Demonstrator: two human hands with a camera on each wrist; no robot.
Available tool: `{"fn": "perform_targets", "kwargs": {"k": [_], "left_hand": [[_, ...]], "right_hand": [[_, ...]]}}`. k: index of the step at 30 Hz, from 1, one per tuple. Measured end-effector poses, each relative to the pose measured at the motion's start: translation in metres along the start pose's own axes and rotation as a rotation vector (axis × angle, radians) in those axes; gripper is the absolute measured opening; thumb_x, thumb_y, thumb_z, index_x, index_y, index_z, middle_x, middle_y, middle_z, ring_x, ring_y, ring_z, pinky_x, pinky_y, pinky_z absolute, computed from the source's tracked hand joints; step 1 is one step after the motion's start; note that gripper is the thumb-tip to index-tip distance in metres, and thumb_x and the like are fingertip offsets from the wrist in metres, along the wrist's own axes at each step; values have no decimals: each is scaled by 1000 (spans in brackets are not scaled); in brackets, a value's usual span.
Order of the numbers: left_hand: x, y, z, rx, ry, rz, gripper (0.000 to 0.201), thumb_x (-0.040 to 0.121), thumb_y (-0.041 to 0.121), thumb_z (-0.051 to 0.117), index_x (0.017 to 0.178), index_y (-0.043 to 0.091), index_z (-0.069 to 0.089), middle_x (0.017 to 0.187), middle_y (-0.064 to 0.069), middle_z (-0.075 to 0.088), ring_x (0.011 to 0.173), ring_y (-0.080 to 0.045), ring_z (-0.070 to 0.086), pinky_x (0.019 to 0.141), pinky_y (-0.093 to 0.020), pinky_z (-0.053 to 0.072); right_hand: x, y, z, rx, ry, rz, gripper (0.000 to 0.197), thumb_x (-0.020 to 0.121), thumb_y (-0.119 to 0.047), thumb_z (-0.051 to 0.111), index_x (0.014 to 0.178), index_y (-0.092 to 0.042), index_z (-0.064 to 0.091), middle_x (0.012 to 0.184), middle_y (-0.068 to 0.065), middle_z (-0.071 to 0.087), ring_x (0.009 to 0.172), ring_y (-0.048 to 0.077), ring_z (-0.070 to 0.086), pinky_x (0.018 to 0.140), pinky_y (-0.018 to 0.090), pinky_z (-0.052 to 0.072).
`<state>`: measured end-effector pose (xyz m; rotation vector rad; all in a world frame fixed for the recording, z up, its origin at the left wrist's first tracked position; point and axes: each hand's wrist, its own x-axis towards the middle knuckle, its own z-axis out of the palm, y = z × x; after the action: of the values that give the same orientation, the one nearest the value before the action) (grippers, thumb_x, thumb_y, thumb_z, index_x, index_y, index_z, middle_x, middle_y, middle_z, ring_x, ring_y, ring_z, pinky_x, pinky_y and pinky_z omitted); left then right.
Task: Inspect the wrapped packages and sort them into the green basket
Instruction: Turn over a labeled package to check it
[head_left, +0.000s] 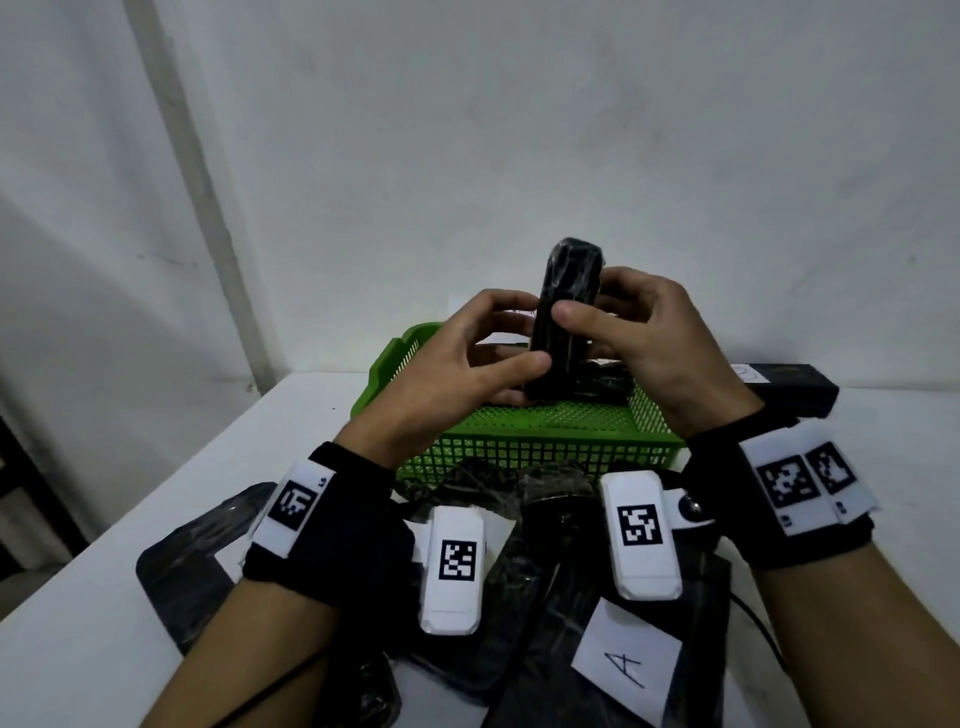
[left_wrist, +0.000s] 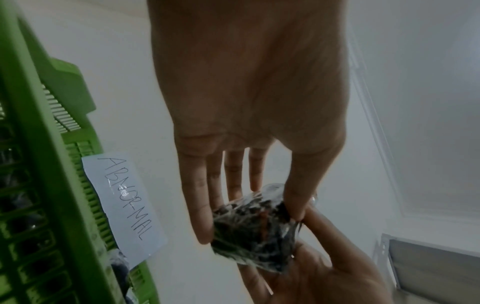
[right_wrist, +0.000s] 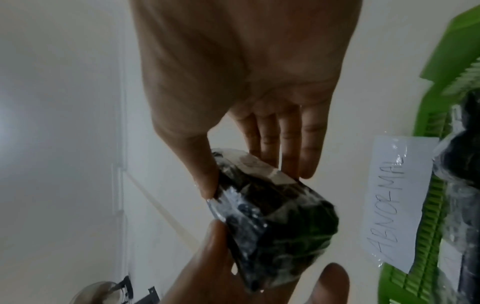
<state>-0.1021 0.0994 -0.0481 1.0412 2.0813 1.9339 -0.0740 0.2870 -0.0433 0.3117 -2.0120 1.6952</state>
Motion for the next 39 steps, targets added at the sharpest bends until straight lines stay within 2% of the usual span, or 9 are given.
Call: {"fn": "perform_targets", "kwargs": {"k": [4,8,15,19,22,27,31,36,39], "left_hand": [[3,-6,-5,49,48,50,50,88,0,69,128,24,52,129,4,61,117,-12,65,87,-34,58],[7,-10,-7,154,110,146,59,83,-8,70,123,30,50,129,12,58,125,-3,56,90,-21,52],[10,-17,-5,337,129,237,48,101,10,51,136,42,48,145,11,46,139,-8,42,109,-34,43],[9,-6,3,64,140,-47,36,106,44,36,134,34,56,125,-6,60,105,-19,66,84,-34,59],[9,-1,2,-249,94,-126,49,101,52,38,133,20,57,115,-13,67,91,-29,72,73,-35,61],[7,-3,-11,-335,110,-48,48,91,22,67,135,21,49,119,-16,65,98,-37,70,81,-45,59],[6,-3,-9,-279,-12,-11,56,86,10,65,137,17,45,120,-7,67,106,-30,69,82,-46,59],[2,-1,-5,-139,-32,21,61,89,-7,63,138,24,44,131,0,61,104,-20,71,75,-31,58],[3,-3,-7,-62,-13,80,65,88,-12,59,135,31,43,131,2,58,106,-18,70,81,-37,59]], "right_hand": [[-3,-4,-2,13,-110,30,51,81,-24,82,129,-21,62,123,-4,71,103,16,73,84,39,61],[-6,-17,2,234,-181,191,37,85,-50,71,118,-31,68,126,-6,69,114,29,69,85,52,61],[-8,-15,14,287,42,14,21,91,-10,71,111,-15,66,111,4,72,97,20,74,72,37,62],[-7,-9,16,197,71,-68,33,79,-11,82,107,-22,69,120,-4,72,111,17,70,92,49,58],[-7,-10,20,225,-29,-82,18,84,-12,76,99,-19,69,127,-7,69,120,11,65,97,42,55],[-8,-15,18,186,-15,-21,10,97,-23,65,105,-25,69,120,-17,70,113,-2,64,105,42,50],[-3,-2,14,106,28,22,64,78,-48,81,134,-27,59,125,-7,71,119,7,65,104,35,49],[-4,3,11,175,-49,17,62,75,-26,83,131,-11,63,119,1,74,120,15,66,107,40,48],[-6,3,16,58,15,-77,57,77,-25,80,131,-17,63,123,-3,72,123,8,62,111,43,43]]}}
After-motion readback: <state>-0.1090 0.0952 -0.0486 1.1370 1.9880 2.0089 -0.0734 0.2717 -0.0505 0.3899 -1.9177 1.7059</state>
